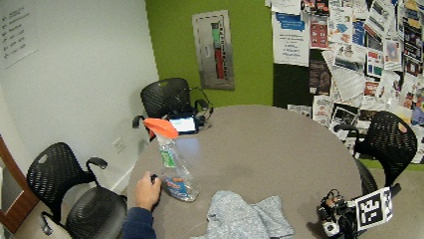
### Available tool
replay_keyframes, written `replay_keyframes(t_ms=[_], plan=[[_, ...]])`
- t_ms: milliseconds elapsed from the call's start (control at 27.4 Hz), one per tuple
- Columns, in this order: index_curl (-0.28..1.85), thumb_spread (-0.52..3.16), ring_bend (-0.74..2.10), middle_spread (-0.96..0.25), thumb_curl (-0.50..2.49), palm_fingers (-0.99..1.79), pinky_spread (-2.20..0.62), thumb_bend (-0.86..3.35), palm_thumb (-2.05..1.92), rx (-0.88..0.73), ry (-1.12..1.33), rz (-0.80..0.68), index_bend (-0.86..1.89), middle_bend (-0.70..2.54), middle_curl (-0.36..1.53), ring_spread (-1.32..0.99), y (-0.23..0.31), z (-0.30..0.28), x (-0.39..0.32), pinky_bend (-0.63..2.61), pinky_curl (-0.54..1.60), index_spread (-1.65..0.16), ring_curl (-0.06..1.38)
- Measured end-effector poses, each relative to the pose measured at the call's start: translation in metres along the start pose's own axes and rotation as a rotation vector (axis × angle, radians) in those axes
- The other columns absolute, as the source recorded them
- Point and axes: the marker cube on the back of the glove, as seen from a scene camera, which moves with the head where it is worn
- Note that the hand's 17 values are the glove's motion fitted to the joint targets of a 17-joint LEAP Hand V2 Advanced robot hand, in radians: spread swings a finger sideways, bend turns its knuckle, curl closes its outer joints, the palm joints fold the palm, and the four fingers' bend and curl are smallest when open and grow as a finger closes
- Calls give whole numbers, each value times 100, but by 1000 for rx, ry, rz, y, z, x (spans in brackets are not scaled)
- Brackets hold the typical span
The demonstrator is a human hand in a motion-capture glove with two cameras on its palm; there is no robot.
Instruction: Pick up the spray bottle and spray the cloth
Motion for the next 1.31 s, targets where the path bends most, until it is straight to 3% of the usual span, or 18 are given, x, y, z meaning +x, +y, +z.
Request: replay_keyframes(t_ms=[1313], plan=[[37,138,61,-7,23,123,-27,-1,28,22,-17,-1,14,44,51,-13,-15,8,-2,63,48,-20,48]])
